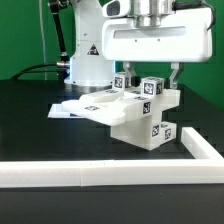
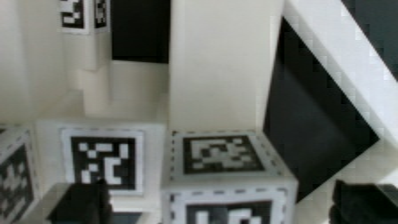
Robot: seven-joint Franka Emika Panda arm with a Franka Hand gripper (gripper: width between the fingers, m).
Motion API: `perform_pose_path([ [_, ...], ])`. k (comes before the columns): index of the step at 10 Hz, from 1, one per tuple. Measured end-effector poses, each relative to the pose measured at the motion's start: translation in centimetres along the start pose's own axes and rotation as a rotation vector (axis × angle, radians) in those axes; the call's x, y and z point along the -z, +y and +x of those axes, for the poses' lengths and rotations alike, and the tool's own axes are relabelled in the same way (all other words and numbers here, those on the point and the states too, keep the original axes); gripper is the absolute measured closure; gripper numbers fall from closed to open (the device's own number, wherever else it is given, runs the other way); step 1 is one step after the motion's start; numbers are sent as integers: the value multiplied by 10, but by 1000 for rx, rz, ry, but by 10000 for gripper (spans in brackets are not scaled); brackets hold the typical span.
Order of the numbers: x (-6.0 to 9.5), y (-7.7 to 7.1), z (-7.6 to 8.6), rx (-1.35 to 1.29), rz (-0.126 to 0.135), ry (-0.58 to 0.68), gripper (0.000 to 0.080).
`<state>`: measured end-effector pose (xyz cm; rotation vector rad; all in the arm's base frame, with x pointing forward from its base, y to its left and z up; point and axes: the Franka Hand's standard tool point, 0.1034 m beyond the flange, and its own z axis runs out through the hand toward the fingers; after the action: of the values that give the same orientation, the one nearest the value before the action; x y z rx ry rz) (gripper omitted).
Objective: Assemble chair
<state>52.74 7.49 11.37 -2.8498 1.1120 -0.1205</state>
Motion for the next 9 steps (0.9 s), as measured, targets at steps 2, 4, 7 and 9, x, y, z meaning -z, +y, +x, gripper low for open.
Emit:
perform_pose_path([
  [2,11,1,5,16,11,-6,158],
  [4,18,2,10,14,19,-7,151],
  [7,15,3,9,15,13,-8,151],
  [9,14,3,9,15,11,-9,151],
])
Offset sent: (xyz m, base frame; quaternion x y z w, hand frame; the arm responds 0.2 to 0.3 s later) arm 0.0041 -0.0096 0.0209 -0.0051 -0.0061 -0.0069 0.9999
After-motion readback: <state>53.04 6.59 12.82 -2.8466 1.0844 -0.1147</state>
